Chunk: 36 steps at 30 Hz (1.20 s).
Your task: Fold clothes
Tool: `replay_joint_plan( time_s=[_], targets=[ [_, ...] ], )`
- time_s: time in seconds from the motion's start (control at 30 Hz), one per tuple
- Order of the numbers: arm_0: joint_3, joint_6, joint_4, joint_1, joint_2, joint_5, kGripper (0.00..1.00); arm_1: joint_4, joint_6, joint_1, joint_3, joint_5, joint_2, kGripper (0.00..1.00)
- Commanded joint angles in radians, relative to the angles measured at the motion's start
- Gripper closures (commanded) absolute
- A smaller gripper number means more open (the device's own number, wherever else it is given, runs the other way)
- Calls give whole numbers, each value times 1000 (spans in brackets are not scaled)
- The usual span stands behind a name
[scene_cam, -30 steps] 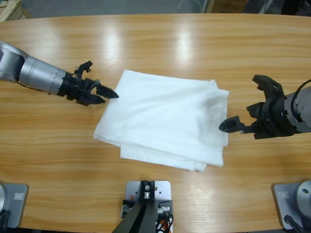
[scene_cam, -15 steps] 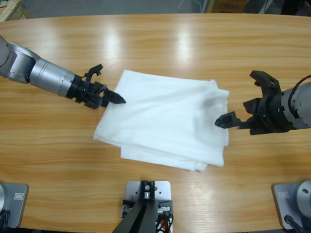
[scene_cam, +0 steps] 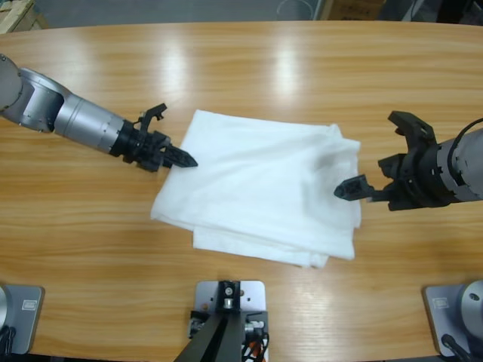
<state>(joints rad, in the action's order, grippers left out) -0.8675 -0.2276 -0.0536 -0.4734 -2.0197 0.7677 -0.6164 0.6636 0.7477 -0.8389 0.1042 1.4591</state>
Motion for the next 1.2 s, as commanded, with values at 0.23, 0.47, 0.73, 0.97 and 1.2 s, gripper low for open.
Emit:
replay_joint_plan(
  time_s=[0.23, 0.47, 0.73, 0.97, 1.2],
  targets=[
    [-23, -80, 27, -109, -47, -292, 1000, 11, -15, 11, 32, 26, 4, 0],
    [-19, -129, -158, -110, 18, -488, 1000, 14, -31, 10, 32, 33, 9, 0],
    [-190, -153, -712, -94, 141, -842, 1000, 14, -35, 11, 30, 39, 9, 0],
    [-272, -152, -1003, -36, 263, -1078, 1000, 14, -35, 10, 32, 42, -3, 0],
    [-404, -134, -1257, -13, 376, -1202, 1000, 11, -35, 11, 44, 42, -26, 0]
  ],
)
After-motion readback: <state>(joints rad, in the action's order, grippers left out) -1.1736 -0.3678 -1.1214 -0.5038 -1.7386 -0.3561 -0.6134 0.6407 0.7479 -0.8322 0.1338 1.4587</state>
